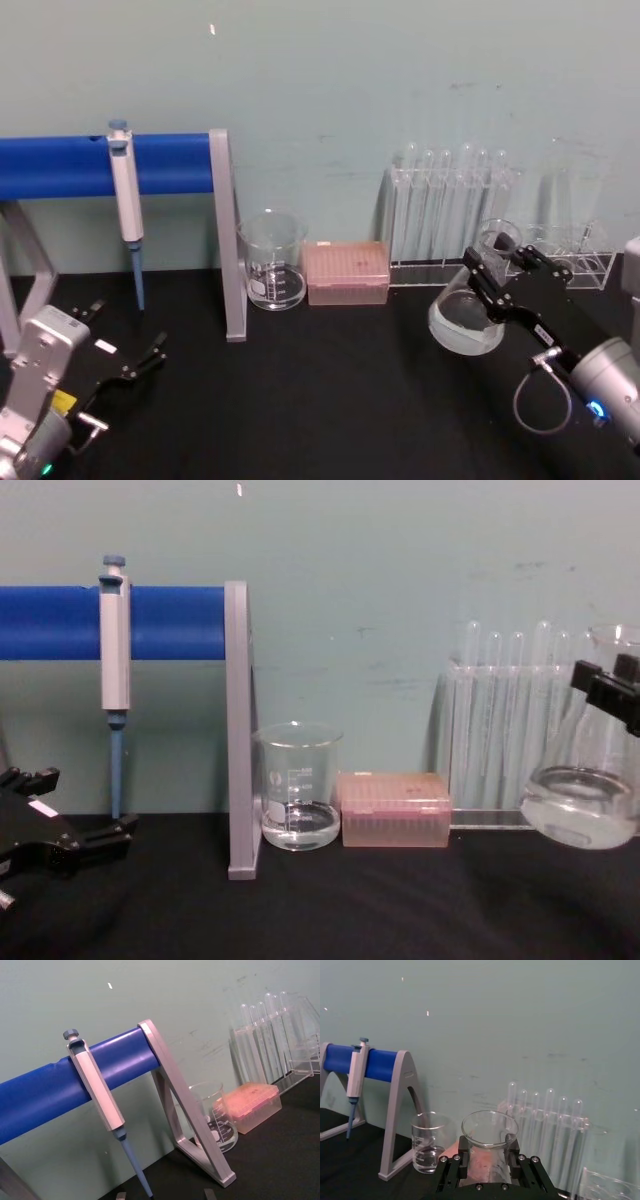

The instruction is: Grasp the erlenmeyer flask with one hand, shake it three times, then place it back.

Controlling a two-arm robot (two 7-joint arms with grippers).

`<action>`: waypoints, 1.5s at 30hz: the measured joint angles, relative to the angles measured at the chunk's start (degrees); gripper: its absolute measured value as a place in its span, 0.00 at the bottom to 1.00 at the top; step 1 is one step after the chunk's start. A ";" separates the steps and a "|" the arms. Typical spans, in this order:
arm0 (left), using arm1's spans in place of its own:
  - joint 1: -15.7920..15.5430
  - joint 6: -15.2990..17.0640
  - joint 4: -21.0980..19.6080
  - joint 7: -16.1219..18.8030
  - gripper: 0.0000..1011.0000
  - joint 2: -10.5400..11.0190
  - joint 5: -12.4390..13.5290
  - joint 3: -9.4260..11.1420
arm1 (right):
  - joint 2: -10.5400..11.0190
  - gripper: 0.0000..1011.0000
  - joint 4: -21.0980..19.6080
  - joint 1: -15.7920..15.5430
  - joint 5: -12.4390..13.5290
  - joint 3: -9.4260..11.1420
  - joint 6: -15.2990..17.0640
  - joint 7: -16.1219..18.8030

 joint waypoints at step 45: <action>0.00 0.00 0.00 0.00 0.99 0.00 0.00 0.00 | -3.54 0.45 3.79 9.22 2.53 -18.24 1.10 15.99</action>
